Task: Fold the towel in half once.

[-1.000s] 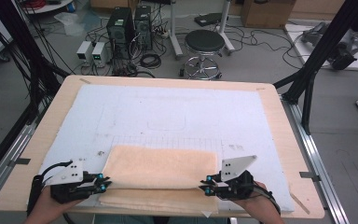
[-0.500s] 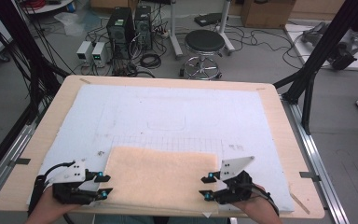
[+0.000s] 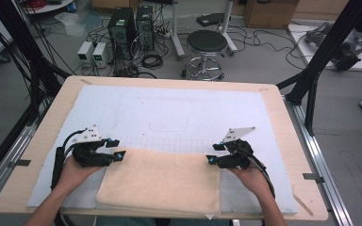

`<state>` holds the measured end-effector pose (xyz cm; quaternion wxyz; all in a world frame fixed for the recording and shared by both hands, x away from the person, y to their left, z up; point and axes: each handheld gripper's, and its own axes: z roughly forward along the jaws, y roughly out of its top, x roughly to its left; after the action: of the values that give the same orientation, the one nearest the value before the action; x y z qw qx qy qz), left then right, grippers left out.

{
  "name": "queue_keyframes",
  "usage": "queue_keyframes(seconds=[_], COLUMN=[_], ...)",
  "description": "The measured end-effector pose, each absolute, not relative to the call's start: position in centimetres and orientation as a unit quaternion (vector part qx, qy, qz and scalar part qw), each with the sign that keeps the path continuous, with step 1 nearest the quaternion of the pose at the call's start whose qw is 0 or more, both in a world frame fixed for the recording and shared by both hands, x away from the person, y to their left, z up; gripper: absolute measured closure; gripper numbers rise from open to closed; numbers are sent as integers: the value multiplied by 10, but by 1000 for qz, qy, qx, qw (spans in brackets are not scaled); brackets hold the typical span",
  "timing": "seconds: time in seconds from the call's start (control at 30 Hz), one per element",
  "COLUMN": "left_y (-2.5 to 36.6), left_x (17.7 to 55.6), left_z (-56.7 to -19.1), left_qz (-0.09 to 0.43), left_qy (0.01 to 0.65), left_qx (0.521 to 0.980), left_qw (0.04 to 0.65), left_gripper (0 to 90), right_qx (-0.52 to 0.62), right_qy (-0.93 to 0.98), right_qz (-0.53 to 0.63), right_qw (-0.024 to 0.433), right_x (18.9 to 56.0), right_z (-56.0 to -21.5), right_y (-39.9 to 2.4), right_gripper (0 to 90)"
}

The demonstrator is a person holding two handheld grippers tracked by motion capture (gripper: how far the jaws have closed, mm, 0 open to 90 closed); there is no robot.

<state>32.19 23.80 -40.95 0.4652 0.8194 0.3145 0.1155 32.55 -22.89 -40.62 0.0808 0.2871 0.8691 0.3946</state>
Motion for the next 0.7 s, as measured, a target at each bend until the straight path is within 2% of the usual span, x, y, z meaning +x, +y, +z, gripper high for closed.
queue_keyframes(seconds=[0.13,0.23,0.3,0.43,0.57,0.7], left_y=[236,234,233,231,236,235], left_x=[341,346,346,344,346,342], left_z=[-428,-435,-437,-438,-441,-441], left_qz=[94,74,67,42,14,7], left_qy=[338,347,344,340,349,337], left_qx=[831,835,838,843,835,838], left_qw=[432,421,418,415,425,429], left_gripper=[418,378,384,466,526,690], right_qx=[296,293,293,289,298,312], right_qy=[874,877,878,877,874,864], right_qz=[380,378,377,384,385,393], right_qw=[61,48,38,20,0,-22], right_x=[337,336,335,330,329,331], right_z=[-418,-425,-429,-434,-436,-439], right_y=[-230,-232,-235,-236,-236,-238], right_gripper=[403,430,465,569,617,693])
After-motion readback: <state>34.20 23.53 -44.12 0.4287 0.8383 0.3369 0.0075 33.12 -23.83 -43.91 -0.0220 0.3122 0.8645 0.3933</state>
